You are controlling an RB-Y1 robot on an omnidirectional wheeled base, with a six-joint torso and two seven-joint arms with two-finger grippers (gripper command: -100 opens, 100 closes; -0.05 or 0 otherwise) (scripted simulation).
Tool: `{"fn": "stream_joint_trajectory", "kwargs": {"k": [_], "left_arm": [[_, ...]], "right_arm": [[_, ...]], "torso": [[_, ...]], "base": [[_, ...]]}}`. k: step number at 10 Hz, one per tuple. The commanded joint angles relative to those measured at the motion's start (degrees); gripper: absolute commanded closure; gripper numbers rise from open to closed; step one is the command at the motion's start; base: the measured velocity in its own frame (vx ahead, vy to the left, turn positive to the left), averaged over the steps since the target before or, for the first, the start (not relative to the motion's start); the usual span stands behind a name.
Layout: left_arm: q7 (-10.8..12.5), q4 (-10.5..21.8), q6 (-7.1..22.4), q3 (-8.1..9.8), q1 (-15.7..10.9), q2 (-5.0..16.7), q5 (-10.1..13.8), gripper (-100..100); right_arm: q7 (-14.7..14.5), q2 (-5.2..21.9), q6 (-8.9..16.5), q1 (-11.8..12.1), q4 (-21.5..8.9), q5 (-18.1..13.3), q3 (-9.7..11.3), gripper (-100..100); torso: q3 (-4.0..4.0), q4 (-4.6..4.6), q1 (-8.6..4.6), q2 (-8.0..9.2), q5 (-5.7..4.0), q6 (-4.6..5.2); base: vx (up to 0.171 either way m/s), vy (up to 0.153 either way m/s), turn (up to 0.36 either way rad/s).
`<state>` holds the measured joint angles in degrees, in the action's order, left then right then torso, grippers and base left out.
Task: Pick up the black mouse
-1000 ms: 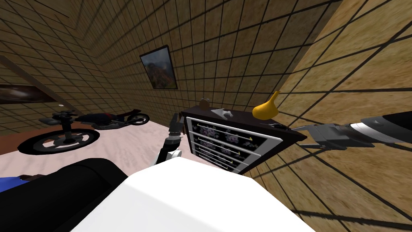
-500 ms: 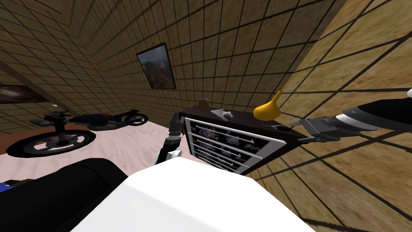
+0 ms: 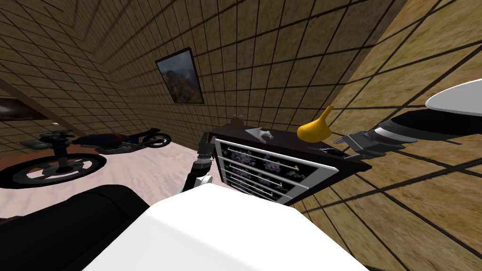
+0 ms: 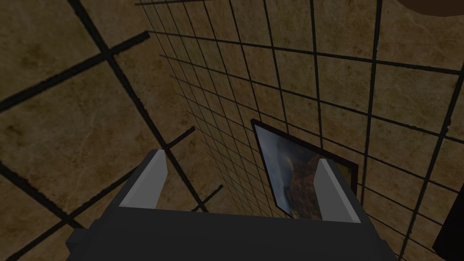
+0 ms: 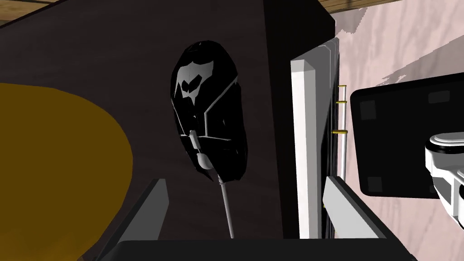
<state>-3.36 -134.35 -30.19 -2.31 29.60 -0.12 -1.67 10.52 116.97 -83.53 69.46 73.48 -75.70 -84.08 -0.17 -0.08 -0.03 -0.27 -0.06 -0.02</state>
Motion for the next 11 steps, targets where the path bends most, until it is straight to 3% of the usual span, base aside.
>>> {"fn": "stream_joint_trajectory", "kwargs": {"k": [1,4,6,7,8,9,11], "left_arm": [[0.00,0.00,0.00,0.00,0.00,0.00,0.00,0],[0.00,0.00,0.00,0.00,0.00,0.00,0.00,0],[0.00,0.00,0.00,0.00,0.00,0.00,0.00,0],[0.00,0.00,0.00,0.00,0.00,0.00,0.00,0],[0.00,0.00,0.00,0.00,0.00,0.00,0.00,0],[0.00,0.00,0.00,0.00,-0.01,0.00,0.00,0],[0.00,0.00,0.00,0.00,-0.02,0.00,0.00,0]], "right_arm": [[0.62,2.45,-1.40,1.27,-1.37,-1.39,-1.79,-100],[1.52,6.64,-3.93,4.12,-4.39,-3.72,-4.63,-100],[1.90,8.16,-5.26,6.02,-5.52,-4.54,-5.13,-100],[1.77,7.57,-4.89,5.23,-5.09,-4.30,-5.05,-100],[1.77,7.63,-5.09,5.32,-5.17,-4.35,-5.08,0],[1.97,7.63,-3.45,6.22,-6.25,-4.17,-3.79,-100],[2.28,7.63,-1.02,7.59,-7.88,-3.89,-1.86,-100]], "torso": [[0.00,0.00,0.00,0.00,0.00,0.00],[0.00,0.00,0.00,-0.01,0.00,0.01],[0.03,0.02,0.00,0.05,-0.01,0.02],[0.07,0.03,-0.02,0.11,-0.01,0.03],[0.12,0.06,-0.01,0.19,-0.01,0.03],[0.15,0.07,0.00,0.25,-0.01,0.03],[0.30,0.12,-0.08,0.52,-0.02,-0.01]], "base": [[0.045,-0.003,-0.013],[0.059,-0.009,-0.024],[0.036,-0.005,-0.031],[0.012,-0.003,-0.006],[0.000,0.000,0.000],[-0.041,-0.013,0.215],[-0.105,-0.024,0.270]]}}
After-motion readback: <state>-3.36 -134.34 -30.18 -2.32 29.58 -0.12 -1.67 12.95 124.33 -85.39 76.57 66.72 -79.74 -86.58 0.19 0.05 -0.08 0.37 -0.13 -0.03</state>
